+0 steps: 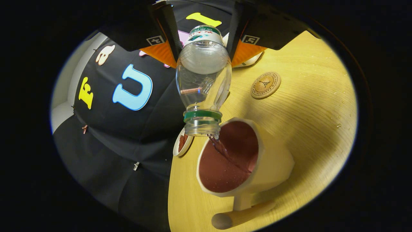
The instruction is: Take the bottle from table, then pour the juice into the cup, finally place the bottle on the coaster
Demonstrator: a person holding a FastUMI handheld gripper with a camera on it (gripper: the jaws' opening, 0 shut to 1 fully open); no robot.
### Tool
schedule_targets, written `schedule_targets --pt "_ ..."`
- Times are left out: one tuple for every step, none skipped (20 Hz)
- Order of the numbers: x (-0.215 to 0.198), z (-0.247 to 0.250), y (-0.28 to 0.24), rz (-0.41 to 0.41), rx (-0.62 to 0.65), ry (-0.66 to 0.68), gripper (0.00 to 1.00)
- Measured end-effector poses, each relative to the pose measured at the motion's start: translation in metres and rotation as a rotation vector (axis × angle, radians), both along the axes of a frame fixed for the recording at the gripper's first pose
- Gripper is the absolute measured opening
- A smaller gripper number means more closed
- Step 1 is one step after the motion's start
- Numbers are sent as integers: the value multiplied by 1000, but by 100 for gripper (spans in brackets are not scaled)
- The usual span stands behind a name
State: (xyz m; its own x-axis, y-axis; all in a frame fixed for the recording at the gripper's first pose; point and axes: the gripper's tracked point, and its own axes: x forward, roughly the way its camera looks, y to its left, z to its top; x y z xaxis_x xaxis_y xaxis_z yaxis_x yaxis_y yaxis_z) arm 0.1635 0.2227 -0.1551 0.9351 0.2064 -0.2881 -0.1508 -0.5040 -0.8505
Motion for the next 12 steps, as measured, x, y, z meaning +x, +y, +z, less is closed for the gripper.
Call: schedule_targets --pt "0 -1 -1 -1 -9 6 71" --pt "-2 1 0 7 -22 6 71" --pt "-3 3 1 15 -33 2 71" --pt "-4 0 1 19 -38 3 71" --pt "-3 -2 0 20 -40 6 71" --pt "-3 -3 0 25 -43 5 71" --pt "-4 -2 1 33 -49 1 71" --pt "-6 -3 4 42 -54 0 71" --pt "-8 -1 7 59 -60 -6 71" --pt "-8 1 7 71 -72 -12 71" --pt "-7 4 8 79 -82 -18 71" --pt "-7 5 7 83 -87 -22 71"
